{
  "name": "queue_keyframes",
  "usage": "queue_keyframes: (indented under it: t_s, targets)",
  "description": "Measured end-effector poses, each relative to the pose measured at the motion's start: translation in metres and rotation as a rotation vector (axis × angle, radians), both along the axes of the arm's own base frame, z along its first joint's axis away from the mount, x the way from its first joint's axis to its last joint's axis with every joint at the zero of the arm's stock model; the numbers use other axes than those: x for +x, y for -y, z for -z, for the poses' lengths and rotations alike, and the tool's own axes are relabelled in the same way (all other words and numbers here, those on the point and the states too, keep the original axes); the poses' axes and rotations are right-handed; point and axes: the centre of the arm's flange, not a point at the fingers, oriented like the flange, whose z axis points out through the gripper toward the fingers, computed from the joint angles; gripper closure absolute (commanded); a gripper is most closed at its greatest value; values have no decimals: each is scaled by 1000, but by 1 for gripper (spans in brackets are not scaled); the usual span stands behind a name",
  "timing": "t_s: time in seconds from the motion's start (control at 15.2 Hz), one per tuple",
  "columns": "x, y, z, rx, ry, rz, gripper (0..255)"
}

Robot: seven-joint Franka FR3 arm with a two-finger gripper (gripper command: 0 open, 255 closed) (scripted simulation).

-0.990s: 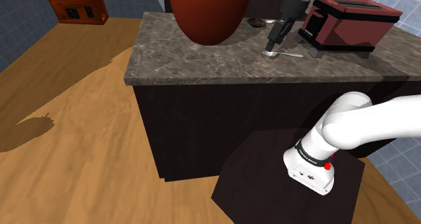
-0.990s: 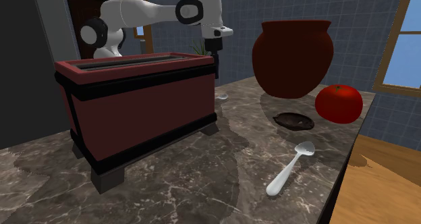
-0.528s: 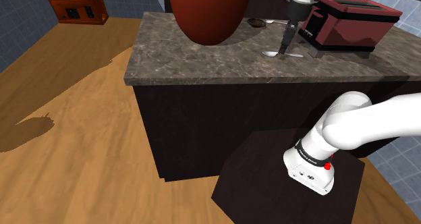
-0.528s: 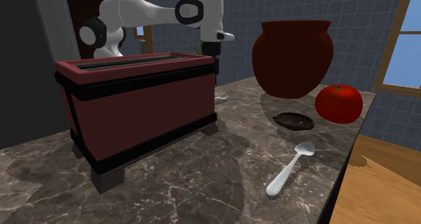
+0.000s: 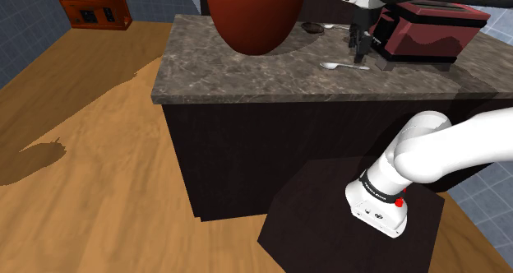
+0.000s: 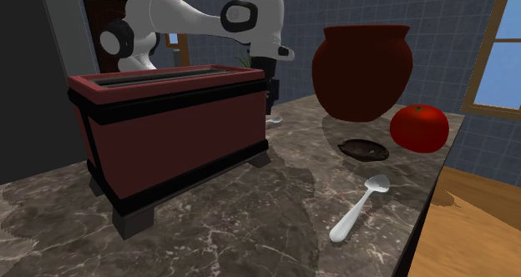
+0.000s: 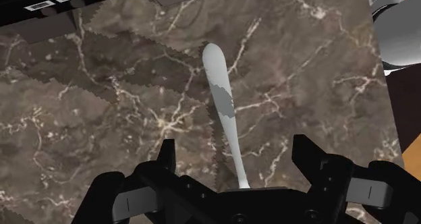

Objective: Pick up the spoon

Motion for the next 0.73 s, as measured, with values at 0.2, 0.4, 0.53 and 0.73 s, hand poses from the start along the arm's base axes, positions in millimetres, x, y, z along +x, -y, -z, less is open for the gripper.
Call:
queue_keyframes:
  t_s: [0.2,0.4,0.53,0.73]
  targets:
    - [2,1,12,-6,-6,-14,0]
    - [1,2,30,-7,-7,-15,0]
    - [1,2,35,-7,-7,-16,255]
    - [1,3,36,-7,-6,-16,255]
